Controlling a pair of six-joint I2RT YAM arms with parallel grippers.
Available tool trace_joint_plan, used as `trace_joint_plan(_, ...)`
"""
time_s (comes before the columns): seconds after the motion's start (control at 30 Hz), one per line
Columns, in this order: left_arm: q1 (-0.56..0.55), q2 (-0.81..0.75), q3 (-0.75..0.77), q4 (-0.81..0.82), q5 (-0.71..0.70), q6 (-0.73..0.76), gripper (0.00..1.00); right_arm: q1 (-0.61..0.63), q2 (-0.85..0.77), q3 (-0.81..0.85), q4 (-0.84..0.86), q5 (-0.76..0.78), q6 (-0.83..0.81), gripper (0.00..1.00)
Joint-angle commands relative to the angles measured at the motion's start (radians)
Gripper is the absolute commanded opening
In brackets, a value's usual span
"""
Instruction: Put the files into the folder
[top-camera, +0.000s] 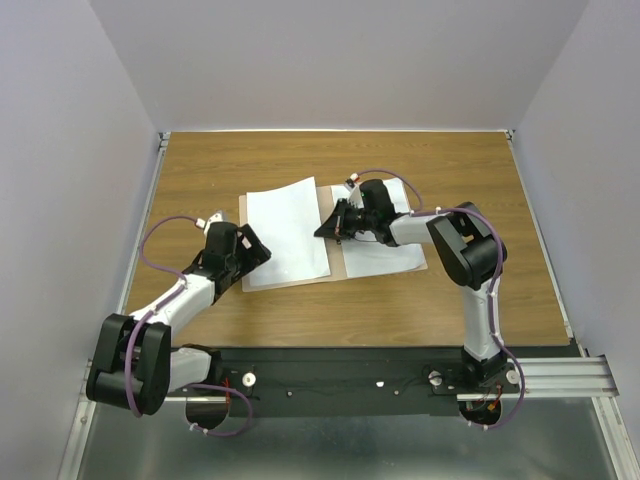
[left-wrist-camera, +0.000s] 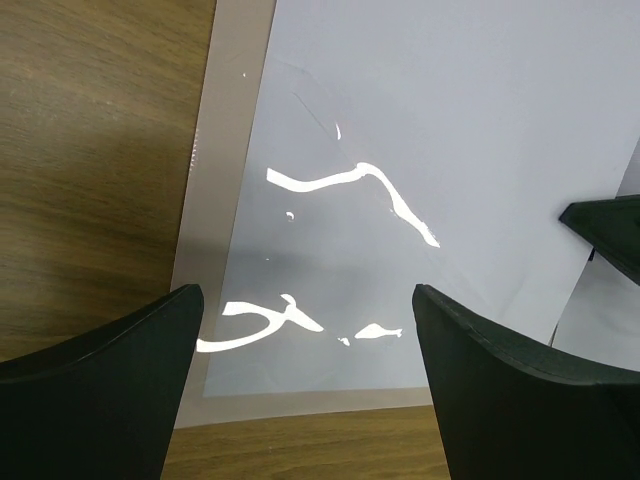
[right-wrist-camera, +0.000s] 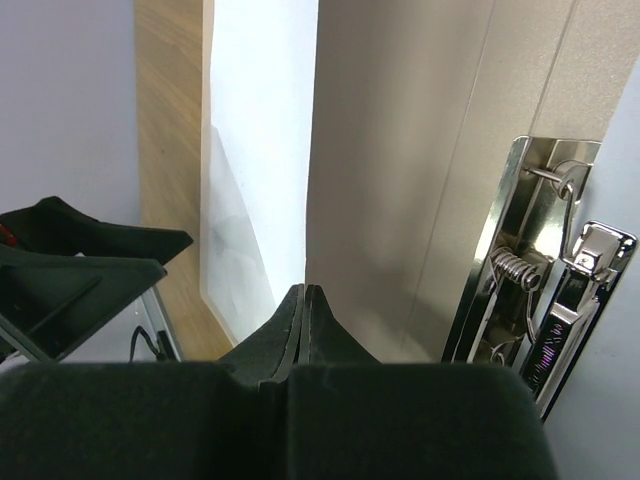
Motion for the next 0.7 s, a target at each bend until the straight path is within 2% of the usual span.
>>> trace_joint_plan(0.0,0.011,-0.016,0.083,-0.068,-0.075,0.032,0.95,0.008,0.023,0.002,-0.015,0.022,-0.023,0.01)
trace_joint_plan(0.33,0.054,0.118,0.137,-0.033,-0.063,0.039,0.95,0.008,0.027,0.009,-0.021,0.01,-0.027,0.01)
trace_joint_plan(0.67,0.063,0.162,0.103,0.013,-0.008,0.034,0.95,0.008,0.041,0.019,-0.022,-0.011,-0.037,0.01)
